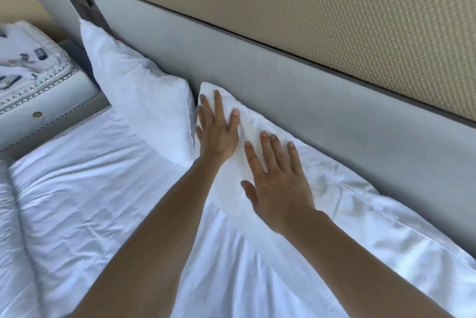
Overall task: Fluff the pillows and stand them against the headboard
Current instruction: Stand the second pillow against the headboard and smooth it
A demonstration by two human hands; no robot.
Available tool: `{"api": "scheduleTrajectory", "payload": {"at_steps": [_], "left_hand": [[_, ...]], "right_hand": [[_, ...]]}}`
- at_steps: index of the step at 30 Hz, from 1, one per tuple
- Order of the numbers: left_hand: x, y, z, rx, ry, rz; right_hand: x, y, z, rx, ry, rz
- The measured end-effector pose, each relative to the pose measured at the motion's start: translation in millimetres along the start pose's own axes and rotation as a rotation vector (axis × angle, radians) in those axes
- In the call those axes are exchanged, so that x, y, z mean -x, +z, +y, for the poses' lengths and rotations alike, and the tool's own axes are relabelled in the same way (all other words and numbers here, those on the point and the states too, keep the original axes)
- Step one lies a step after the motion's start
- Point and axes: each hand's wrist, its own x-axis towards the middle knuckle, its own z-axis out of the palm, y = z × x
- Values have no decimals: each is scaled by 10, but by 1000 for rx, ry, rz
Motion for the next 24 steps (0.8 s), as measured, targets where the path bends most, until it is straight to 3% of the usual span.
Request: {"api": "scheduleTrajectory", "payload": {"at_steps": [3, 8, 14, 17, 20, 22, 24], "left_hand": [[-233, 53, 92, 172, -120, 30], [-494, 182, 262, 344, -192, 123], [-680, 59, 377, 481, -235, 173], [-402, 50, 323, 460, -231, 254], [274, 172, 134, 479, -348, 322], [844, 380, -73, 541, -509, 283], [1306, 629, -145, 521, -561, 167]], "right_hand": [[-33, 112, 242, 155, -57, -119], [-34, 28, 718, 383, -93, -142], [-62, -117, 717, 351, -145, -83], [129, -104, 592, 291, -390, -54], [521, -52, 403, 283, -504, -217], [797, 9, 324, 337, -505, -358], [937, 25, 359, 412, -513, -409]]}}
